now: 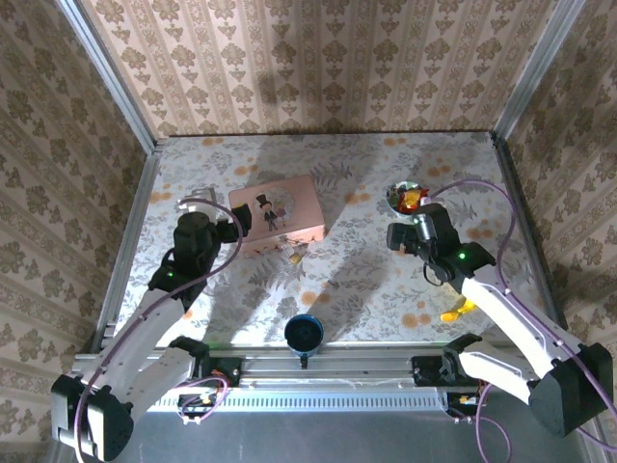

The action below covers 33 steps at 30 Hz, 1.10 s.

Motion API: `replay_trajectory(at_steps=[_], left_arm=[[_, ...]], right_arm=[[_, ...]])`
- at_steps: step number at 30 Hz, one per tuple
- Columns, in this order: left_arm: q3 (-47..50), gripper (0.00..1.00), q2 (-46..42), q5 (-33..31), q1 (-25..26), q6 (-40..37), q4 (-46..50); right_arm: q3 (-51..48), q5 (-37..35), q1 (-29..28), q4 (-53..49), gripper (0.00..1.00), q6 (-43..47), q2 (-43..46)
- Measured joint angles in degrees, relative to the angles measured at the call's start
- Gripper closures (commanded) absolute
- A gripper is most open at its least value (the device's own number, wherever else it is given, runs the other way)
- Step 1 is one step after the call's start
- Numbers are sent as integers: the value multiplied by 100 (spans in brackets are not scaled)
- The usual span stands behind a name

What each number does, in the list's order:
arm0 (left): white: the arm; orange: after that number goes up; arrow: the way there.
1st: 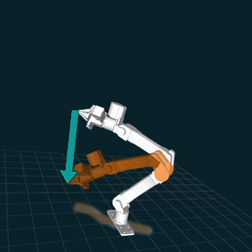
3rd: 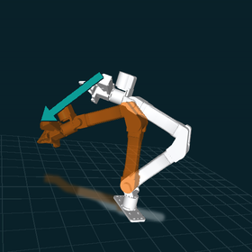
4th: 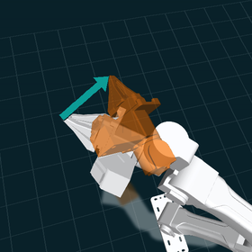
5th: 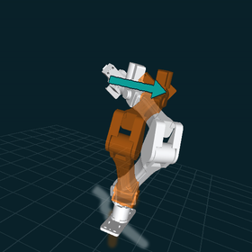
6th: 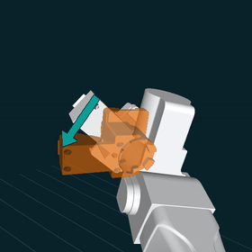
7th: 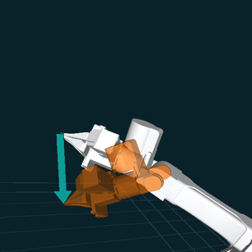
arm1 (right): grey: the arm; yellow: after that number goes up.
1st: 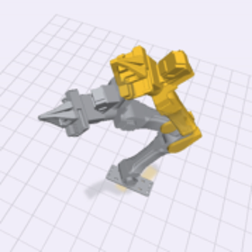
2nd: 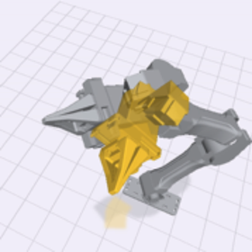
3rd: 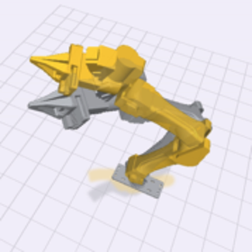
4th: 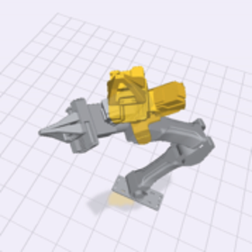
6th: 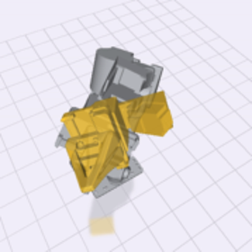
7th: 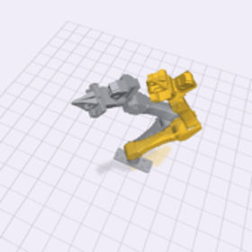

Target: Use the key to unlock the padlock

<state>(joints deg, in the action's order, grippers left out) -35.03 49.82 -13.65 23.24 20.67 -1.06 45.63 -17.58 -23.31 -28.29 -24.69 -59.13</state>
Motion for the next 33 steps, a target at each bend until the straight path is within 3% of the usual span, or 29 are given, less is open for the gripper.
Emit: replay_trajectory(at_steps=[12,24,33], left_arm=[[0,0,0,-127,-2,251,225],[-101,0,48,-146,-2,402,350],[-101,0,48,-142,-2,428,365]], right_arm=[[1008,315,-1008,-968,21,-557,-1045],[1331,1038,-1462,-1082,37,-857,-1875],[1827,1113,-1749,-1128,45,-807,-2649]])
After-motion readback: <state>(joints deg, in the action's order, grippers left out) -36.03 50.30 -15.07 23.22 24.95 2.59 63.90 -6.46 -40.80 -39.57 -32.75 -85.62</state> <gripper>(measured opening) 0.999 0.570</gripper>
